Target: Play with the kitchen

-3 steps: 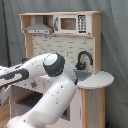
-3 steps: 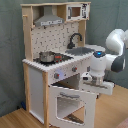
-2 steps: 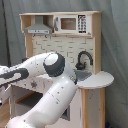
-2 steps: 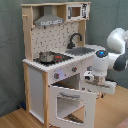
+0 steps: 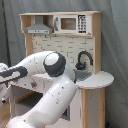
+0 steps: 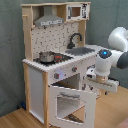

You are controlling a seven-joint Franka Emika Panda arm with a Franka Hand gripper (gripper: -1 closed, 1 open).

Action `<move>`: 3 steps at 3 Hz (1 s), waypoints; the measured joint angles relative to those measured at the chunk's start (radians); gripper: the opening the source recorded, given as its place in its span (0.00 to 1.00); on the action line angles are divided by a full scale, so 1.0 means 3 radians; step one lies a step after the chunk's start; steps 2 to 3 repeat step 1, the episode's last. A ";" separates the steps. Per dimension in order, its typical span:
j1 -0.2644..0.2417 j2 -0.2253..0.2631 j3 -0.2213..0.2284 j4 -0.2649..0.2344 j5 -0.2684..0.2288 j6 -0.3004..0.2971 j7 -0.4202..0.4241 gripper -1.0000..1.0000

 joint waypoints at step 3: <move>-0.0014 -0.0001 0.0169 0.0009 -0.0026 -0.0214 0.0192 1.00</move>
